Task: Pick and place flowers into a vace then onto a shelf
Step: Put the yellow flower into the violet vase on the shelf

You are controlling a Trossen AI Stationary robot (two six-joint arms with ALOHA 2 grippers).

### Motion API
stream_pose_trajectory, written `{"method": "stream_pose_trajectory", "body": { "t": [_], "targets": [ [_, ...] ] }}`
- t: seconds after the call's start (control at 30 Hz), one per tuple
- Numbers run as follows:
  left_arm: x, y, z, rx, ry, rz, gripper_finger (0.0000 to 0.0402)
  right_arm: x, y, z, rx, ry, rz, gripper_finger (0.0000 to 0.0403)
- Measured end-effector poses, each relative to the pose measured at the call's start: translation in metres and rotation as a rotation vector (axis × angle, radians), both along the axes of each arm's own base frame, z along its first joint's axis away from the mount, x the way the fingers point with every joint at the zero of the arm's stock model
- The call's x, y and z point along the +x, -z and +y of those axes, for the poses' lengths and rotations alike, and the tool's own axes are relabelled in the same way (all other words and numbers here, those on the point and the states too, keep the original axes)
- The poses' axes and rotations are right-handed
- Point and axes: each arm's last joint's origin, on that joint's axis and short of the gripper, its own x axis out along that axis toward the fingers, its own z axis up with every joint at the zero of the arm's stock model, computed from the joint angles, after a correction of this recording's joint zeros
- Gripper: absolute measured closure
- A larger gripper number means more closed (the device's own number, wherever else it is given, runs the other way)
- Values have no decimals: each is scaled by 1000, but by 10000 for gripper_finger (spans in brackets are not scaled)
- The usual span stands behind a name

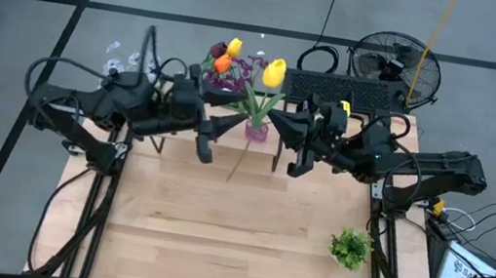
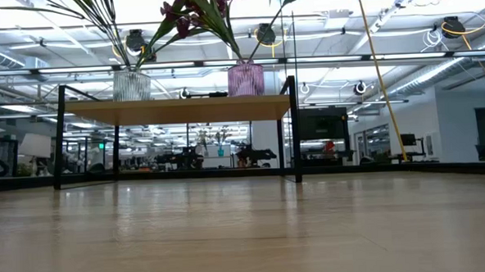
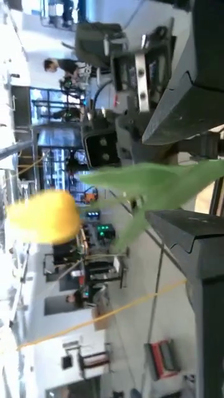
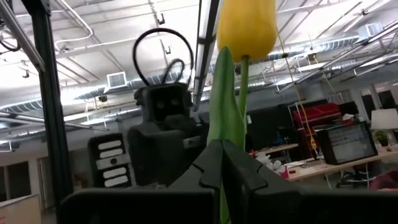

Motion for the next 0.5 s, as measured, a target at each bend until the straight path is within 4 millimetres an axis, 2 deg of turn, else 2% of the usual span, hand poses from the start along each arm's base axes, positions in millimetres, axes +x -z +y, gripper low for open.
{"method": "stream_pose_trajectory", "body": {
  "t": [0.33, 0.5],
  "targets": [
    [3, 8, 2, -75, -3, 45, 215, -5, -7, 10, -120, 45, -64, 403],
    [3, 2, 3, -55, 47, -5, 215, -5, -6, 11, -106, 30, -54, 403]
  ]
}}
